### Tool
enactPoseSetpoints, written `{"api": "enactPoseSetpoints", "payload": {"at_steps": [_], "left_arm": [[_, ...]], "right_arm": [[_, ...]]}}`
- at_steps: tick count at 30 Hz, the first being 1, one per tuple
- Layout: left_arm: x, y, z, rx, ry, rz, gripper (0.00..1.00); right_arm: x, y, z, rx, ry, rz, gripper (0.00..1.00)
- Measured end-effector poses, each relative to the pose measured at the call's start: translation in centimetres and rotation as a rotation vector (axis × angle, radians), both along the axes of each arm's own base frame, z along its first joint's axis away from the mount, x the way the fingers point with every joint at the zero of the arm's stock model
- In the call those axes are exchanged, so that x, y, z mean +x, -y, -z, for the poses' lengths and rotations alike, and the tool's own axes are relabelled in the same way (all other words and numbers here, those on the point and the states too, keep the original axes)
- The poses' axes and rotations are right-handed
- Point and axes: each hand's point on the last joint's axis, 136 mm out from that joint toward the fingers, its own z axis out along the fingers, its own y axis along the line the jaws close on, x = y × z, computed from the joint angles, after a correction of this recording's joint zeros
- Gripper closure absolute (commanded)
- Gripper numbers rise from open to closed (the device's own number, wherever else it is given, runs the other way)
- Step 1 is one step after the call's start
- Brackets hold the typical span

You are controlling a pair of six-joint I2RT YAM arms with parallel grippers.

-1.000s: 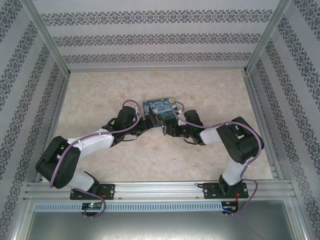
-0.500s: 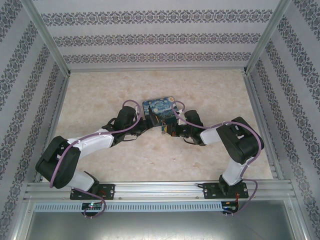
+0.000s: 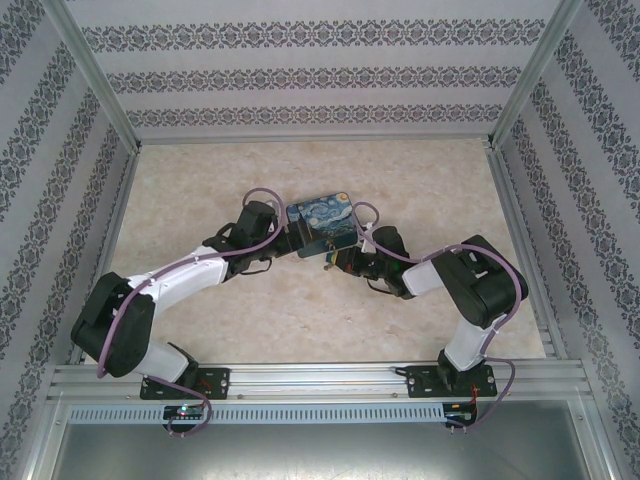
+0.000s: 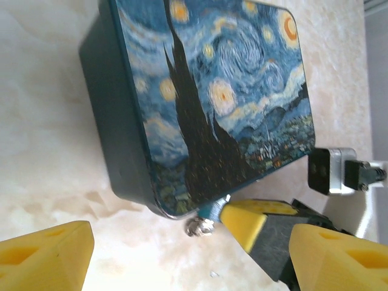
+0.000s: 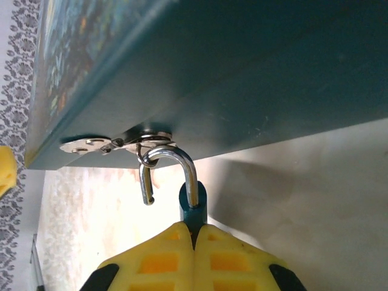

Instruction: Unlock a padlock with a key

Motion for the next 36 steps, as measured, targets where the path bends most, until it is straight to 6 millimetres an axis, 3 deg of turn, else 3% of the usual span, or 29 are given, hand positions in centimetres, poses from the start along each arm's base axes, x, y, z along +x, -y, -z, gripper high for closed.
{"api": "enactPoseSetpoints", "payload": {"at_steps": [6, 14, 22, 36], "left_arm": [[1.6, -1.0, 0.2, 0.132, 0.024, -0.016, 0.16], [3.0, -1.1, 2.6, 0.258, -0.009, -0.006, 0.16], [2.8, 0.0, 4.1, 0.346, -0.018, 0.037, 0.16], [2.9, 0.3, 4.1, 0.381, 0.009, 0.047, 0.17]], "right_arm": [[0.2, 0.5, 0.2, 0.041, -0.048, 0.08, 1.0], [0.7, 0.7, 0.4, 0.091, -0.081, 0.15, 1.0], [0.9, 1.2, 0.4, 0.113, -0.091, 0.197, 1.0], [1.3, 1.6, 0.2, 0.13, -0.109, 0.239, 1.0]]}}
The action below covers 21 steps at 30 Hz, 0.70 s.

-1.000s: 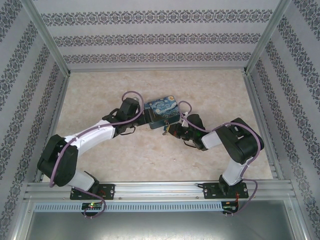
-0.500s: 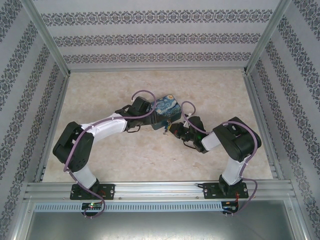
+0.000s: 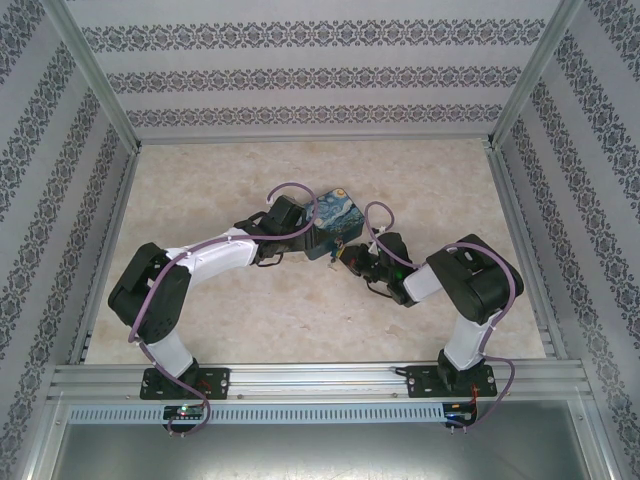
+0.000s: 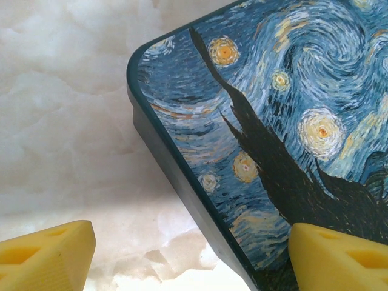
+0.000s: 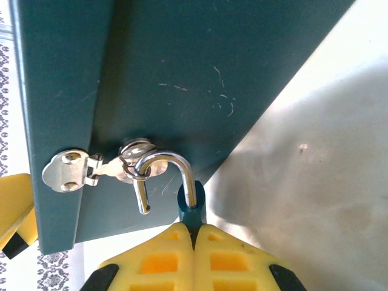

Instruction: Unlock a padlock with a key

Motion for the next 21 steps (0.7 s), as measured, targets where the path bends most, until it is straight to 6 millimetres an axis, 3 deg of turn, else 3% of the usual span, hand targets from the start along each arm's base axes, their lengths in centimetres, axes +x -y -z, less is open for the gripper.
{"api": "enactPoseSetpoints", "payload": {"at_steps": [21], "left_arm": [[0.4, 0.8, 0.0, -0.001, 0.014, 0.015, 0.18]], "right_arm": [[1.7, 1.3, -1.0, 0.05, -0.053, 0.123, 1.0]]}}
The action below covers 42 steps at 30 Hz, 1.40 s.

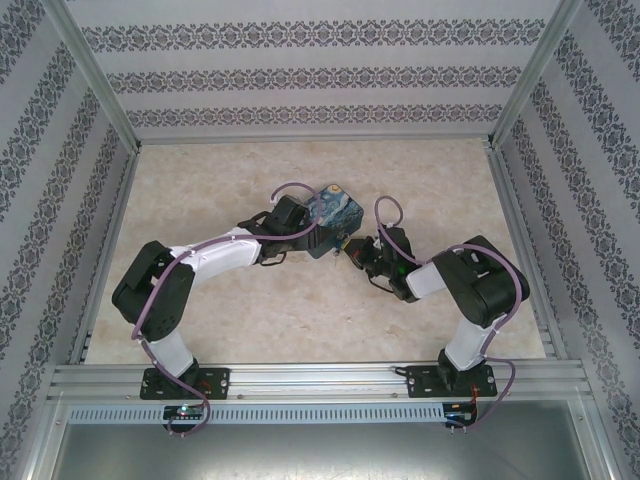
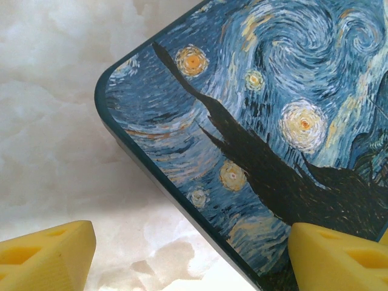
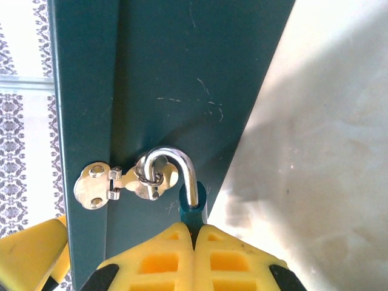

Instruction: Unlock a padlock with a key

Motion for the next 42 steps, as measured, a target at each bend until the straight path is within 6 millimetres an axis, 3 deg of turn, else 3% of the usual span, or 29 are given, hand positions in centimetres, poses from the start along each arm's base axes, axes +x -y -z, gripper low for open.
{"api": "enactPoseSetpoints", "payload": {"at_steps": [10, 17, 24, 28, 32, 34, 42], "left_arm": [[0.3, 0.6, 0.0, -0.002, 0.001, 0.008, 0.18], [0.4, 0.9, 0.0, -0.005, 0.001, 0.011, 0.18], [0.5, 1.0, 0.0, -0.005, -0.005, 0.014, 0.17], [0.5, 1.0, 0.0, -0.005, -0.005, 0.014, 0.17], [0.5, 1.0, 0.0, -0.006, -0.005, 0.014, 0.17], [0.5, 1.0, 0.0, -0.007, -0.006, 0.015, 0.17], [0.4, 1.0, 0.0, -0.007, -0.006, 0.016, 0.17]], "right_arm": [[1.6, 1.7, -0.4, 0.016, -0.009, 0.069, 1.0], [2.8, 4.5, -0.5, 0.017, -0.01, 0.139, 1.0], [2.4, 6.1, 0.0, -0.008, -0.02, 0.162, 1.0], [1.7, 6.2, 0.3, -0.019, -0.02, 0.138, 1.0], [1.2, 5.9, 0.4, -0.027, -0.01, 0.094, 0.79], [1.0, 5.5, 0.3, -0.028, 0.002, 0.065, 0.73], [0.6, 2.6, -0.5, -0.025, 0.055, -0.054, 0.69]]}}
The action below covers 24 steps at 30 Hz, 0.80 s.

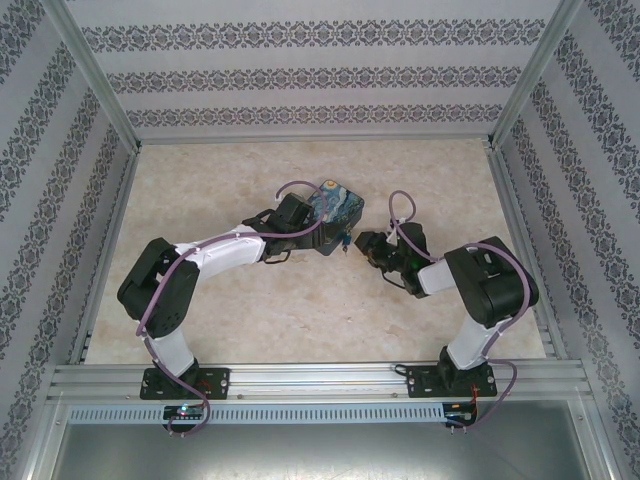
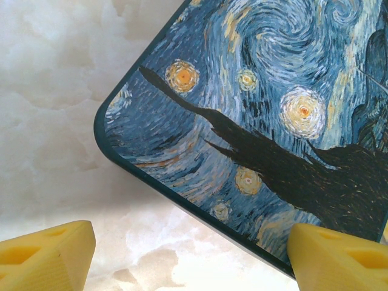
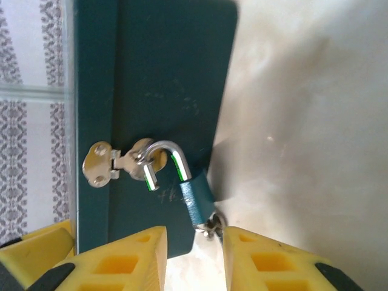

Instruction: Unlock a padlock with a key

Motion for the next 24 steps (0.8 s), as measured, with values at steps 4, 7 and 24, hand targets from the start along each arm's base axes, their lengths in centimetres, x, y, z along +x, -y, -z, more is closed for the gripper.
{"api": "enactPoseSetpoints", "payload": {"at_steps": [4, 7, 24], "left_arm": [[0.0, 0.0, 0.0, 0.0, 0.0, 0.0, 0.17], [0.0, 0.0, 0.0, 0.0, 0.0, 0.0, 0.17], [0.0, 0.1, 0.0, -0.003, -0.003, 0.003, 0.17]], "right_arm": [[-0.2, -1.0, 0.2, -0.004, 0.004, -0.029, 0.69], [-0.4, -1.2, 0.7, -0.013, -0.005, -0.038, 0.69], [0.0, -1.8, 1.5, -0.053, 0.006, -0.063, 0.69]]}}
